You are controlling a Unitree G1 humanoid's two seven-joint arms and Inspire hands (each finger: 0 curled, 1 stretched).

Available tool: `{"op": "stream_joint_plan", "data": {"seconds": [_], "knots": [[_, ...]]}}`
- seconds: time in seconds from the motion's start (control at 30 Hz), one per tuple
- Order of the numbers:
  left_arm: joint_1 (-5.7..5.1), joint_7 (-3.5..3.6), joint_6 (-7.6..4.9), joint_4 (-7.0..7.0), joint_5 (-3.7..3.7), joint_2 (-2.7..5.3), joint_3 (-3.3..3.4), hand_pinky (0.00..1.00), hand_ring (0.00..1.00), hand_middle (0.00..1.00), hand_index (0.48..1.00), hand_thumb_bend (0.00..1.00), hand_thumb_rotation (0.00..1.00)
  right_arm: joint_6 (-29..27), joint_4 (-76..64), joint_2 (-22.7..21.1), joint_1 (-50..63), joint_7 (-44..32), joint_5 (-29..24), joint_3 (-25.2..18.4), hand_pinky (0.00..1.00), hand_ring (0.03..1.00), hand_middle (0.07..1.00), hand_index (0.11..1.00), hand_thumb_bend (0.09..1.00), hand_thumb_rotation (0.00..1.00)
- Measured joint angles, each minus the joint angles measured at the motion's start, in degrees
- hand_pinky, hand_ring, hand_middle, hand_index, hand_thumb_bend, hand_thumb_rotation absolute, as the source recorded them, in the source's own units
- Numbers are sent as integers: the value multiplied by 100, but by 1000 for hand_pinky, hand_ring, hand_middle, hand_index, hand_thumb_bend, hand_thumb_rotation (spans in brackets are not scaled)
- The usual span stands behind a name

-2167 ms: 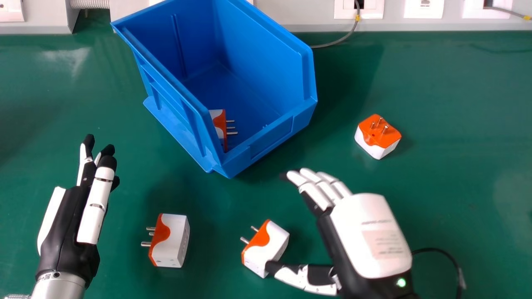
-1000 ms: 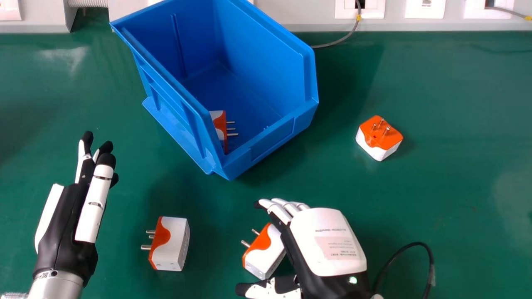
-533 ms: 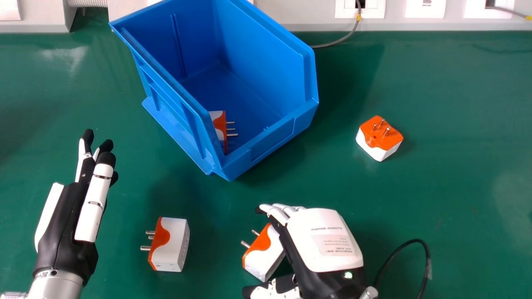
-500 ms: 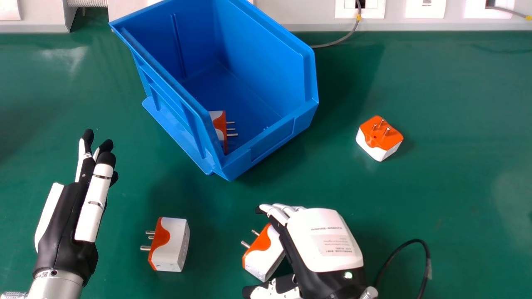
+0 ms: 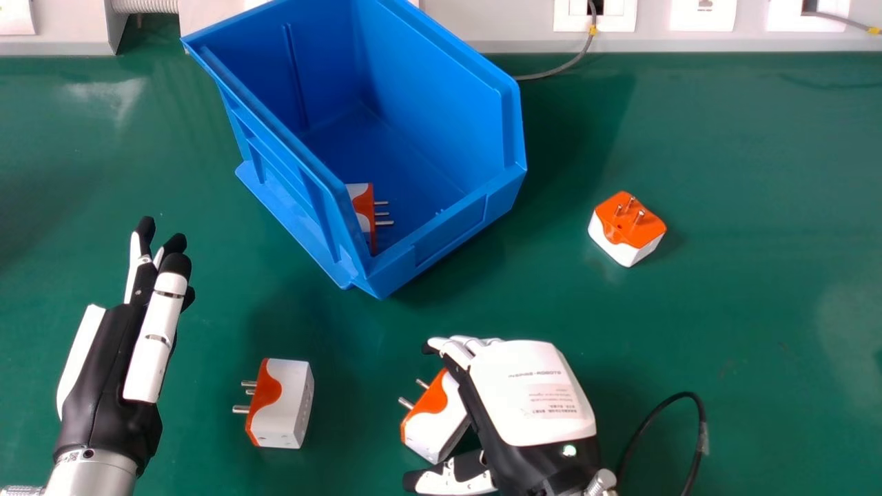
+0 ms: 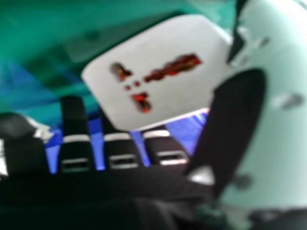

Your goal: Pick all objects and put in blue box

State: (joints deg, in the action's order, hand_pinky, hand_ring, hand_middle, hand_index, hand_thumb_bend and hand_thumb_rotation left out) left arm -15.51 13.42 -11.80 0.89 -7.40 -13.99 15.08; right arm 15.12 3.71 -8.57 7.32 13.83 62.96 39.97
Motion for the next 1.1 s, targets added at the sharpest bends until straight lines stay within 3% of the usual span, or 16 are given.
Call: {"op": "stream_joint_plan", "data": {"seconds": [0.27, 0.63, 0.8, 0.97, 1.1], "knots": [[0, 2, -1, 4, 0, 0, 1, 969, 999, 997, 1000, 450, 1000, -32, 119, 88, -162, -6, -52, 17, 693, 772, 798, 787, 623, 229], [-27, -1, 31, -38, -3, 0, 4, 964, 998, 997, 1000, 456, 1000, -78, 424, 161, -346, 125, -59, 48, 675, 756, 779, 772, 629, 209], [-37, -1, 91, -55, -3, 0, 4, 964, 998, 997, 1000, 452, 1000, -231, 591, 158, -459, 267, -189, 43, 516, 569, 608, 635, 577, 95], [-53, 2, 98, -64, -8, 0, 9, 965, 998, 997, 1000, 450, 1000, -407, 686, 154, -454, 339, -494, -67, 434, 505, 562, 570, 543, 48], [-52, 4, 98, -65, -53, 0, 10, 965, 999, 997, 1000, 450, 1000, -622, 685, 157, -452, 367, -689, -90, 394, 485, 548, 564, 524, 31]]}}
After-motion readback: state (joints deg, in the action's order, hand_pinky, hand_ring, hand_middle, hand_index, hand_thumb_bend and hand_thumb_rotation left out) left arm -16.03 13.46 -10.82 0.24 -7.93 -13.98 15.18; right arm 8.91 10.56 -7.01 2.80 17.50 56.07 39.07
